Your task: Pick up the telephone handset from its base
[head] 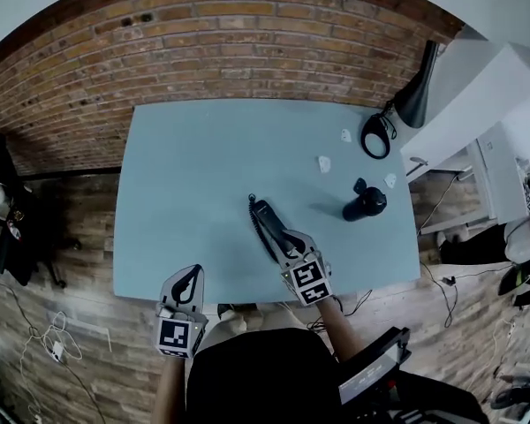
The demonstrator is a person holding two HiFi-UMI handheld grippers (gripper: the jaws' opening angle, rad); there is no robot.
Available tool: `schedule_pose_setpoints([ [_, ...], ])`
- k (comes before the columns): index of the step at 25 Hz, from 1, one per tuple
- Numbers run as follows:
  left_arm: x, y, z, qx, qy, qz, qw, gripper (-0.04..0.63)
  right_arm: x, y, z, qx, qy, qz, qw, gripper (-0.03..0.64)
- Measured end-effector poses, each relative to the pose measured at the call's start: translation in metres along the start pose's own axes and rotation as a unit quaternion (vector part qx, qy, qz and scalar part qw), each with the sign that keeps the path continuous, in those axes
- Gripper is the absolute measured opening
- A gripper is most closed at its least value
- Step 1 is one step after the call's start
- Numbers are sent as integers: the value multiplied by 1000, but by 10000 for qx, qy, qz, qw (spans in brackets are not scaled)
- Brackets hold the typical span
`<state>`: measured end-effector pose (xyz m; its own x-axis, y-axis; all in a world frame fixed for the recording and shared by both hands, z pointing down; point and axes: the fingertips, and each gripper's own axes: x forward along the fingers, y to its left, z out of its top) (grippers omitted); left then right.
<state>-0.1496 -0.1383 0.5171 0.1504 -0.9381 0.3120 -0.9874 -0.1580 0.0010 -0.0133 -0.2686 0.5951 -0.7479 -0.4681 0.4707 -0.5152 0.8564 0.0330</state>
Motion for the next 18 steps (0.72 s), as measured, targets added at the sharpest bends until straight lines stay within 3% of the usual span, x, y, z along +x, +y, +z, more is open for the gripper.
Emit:
schedule_pose_setpoints([
  [5, 3, -2, -5, 102, 154, 229, 9996, 14, 40, -1, -40, -335, 621, 296, 9971, 127],
  [10, -4, 2, -17, -51, 485, 525, 9974, 14, 66, -11, -74, -220, 1119, 341, 9929, 175],
  [18, 0, 10, -22, -192, 532, 891, 9944, 14, 91, -29, -104, 18, 1494, 378, 9881, 199],
])
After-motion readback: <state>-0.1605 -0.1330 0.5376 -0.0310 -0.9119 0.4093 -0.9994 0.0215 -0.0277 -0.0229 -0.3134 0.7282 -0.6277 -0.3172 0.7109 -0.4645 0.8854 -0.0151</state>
